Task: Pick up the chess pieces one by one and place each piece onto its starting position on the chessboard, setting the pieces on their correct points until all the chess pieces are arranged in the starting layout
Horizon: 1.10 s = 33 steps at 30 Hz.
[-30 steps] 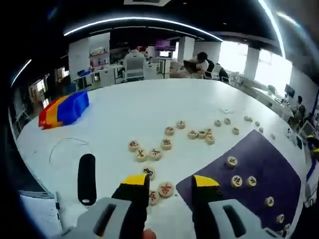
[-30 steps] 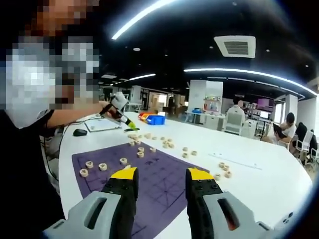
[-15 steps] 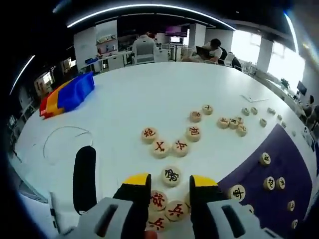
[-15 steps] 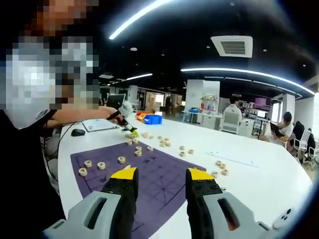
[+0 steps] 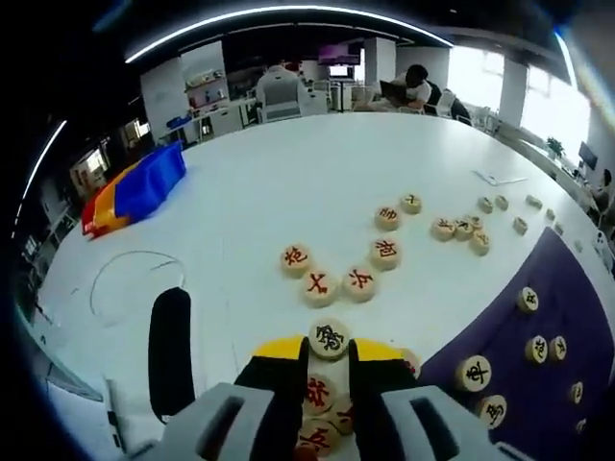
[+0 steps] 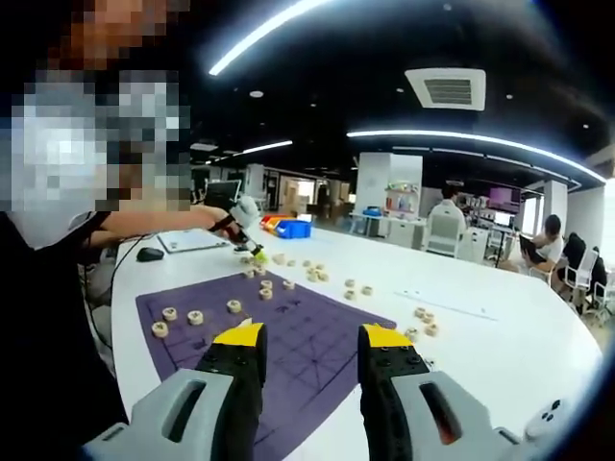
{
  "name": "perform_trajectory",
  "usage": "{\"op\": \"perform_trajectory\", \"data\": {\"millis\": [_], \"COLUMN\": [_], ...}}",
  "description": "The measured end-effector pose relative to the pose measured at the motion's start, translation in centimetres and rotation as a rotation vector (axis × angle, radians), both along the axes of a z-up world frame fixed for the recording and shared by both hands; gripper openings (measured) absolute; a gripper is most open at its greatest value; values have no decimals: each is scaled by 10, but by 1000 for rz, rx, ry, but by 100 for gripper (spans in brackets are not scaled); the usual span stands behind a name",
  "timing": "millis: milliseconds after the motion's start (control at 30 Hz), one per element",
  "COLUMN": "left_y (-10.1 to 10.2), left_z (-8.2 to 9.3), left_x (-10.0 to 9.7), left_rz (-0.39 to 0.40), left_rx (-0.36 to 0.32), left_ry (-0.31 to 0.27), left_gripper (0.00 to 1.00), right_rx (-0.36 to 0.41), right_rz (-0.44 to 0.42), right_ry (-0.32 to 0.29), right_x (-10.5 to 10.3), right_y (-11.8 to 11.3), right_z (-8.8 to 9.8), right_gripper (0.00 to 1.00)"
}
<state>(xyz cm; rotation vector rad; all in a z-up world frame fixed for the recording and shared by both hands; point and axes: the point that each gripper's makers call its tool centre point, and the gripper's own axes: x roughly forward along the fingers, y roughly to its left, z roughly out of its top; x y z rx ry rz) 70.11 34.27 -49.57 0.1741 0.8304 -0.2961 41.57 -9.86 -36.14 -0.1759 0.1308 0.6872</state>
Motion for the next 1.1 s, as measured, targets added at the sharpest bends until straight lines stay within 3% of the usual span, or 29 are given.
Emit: {"op": "perform_trajectory", "data": {"millis": [267, 433, 567, 800, 967, 1100], "left_y": [0, -9, -20, -35, -41, -46], "left_z": [30, 57, 70, 74, 70, 65], "left_x": [-12, -43, -81, -135, -160, -168], "left_rz": [-40, -108, -170, -236, -252, -265], "left_rx": [11, 14, 3, -31, -37, -41], "left_ry": [-61, -113, -145, -158, -154, -145], "left_gripper": [19, 19, 19, 19, 19, 19], "right_rx": [1, 5, 4, -2, -4, -4], "right_rz": [-2, 10, 16, 25, 28, 24], "right_ry": [0, -1, -2, -3, -3, -2], "right_x": [1, 2, 2, 2, 2, 2], "right_y": [-1, 3, 5, 7, 8, 8], "right_z": [0, 0, 1, 2, 2, 2], "right_gripper": [39, 39, 39, 39, 39, 39]}}
